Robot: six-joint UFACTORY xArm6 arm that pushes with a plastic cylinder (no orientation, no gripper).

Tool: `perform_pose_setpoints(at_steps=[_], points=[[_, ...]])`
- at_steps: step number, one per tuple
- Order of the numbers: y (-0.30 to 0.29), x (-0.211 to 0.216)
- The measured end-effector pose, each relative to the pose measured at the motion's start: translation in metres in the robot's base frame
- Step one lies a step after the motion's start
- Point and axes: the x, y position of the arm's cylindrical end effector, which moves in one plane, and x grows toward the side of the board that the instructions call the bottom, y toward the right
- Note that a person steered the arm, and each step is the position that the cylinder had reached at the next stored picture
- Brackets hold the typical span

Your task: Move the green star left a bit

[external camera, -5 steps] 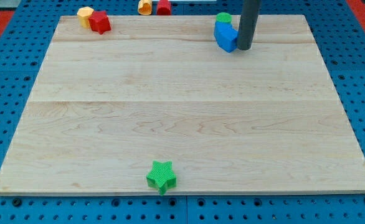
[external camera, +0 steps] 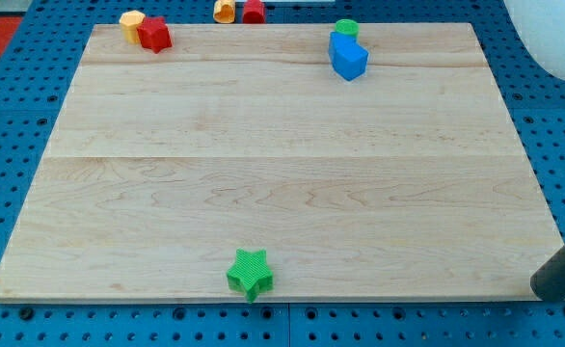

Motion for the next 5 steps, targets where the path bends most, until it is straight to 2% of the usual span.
perform_pose_setpoints(at_steps=[1,2,5], points=[[-0.003,-0.001],[-0.04,0.0],[-0.048,0.0]])
